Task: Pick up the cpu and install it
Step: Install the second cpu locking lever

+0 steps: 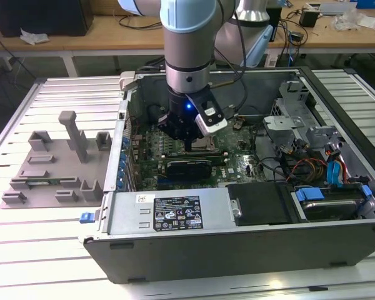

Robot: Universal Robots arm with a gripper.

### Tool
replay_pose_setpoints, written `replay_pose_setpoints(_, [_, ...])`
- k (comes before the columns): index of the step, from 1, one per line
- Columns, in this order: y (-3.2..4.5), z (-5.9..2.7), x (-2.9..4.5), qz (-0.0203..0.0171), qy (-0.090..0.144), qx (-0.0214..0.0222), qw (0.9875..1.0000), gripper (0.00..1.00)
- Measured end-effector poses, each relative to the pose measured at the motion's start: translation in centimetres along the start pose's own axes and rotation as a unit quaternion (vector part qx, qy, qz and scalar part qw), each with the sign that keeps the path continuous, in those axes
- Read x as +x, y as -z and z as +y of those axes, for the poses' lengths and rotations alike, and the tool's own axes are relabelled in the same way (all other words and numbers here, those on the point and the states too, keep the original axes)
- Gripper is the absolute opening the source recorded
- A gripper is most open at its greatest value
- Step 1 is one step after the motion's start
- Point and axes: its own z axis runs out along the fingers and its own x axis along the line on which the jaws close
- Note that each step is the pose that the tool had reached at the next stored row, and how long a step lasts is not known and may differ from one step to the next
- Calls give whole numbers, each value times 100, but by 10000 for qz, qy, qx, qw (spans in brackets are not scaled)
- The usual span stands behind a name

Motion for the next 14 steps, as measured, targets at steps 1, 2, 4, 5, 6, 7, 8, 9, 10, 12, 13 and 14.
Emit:
replay_pose_setpoints(1, [0,1,0,0,-1,-4,10000,11])
replay_pose_setpoints(2, [0,1,0,0,-1,-5,10000,11])
replay_pose_setpoints(4, [0,0,0,0,0,-5,10000,11])
replay_pose_setpoints(5, [0,0,0,0,0,-5,10000,11])
replay_pose_setpoints(6, [-1,0,0,0,0,-8,10000,11])
replay_pose_setpoints(7, [-2,-1,4,0,0,-15,10000,11])
replay_pose_setpoints(8, [-4,-3,10,-2,0,-27,10000,11])
replay_pose_setpoints(9, [-9,-5,18,-5,0,-42,10000,11])
replay_pose_setpoints(10, [-15,-9,28,-6,0,-59,10000,11])
replay_pose_setpoints(12, [-28,-15,47,-9,-1,-100,9999,11])
replay_pose_setpoints(13, [-32,-17,53,-9,-1,-115,9999,11])
replay_pose_setpoints(14, [-35,-17,56,-10,-1,-125,9999,11])
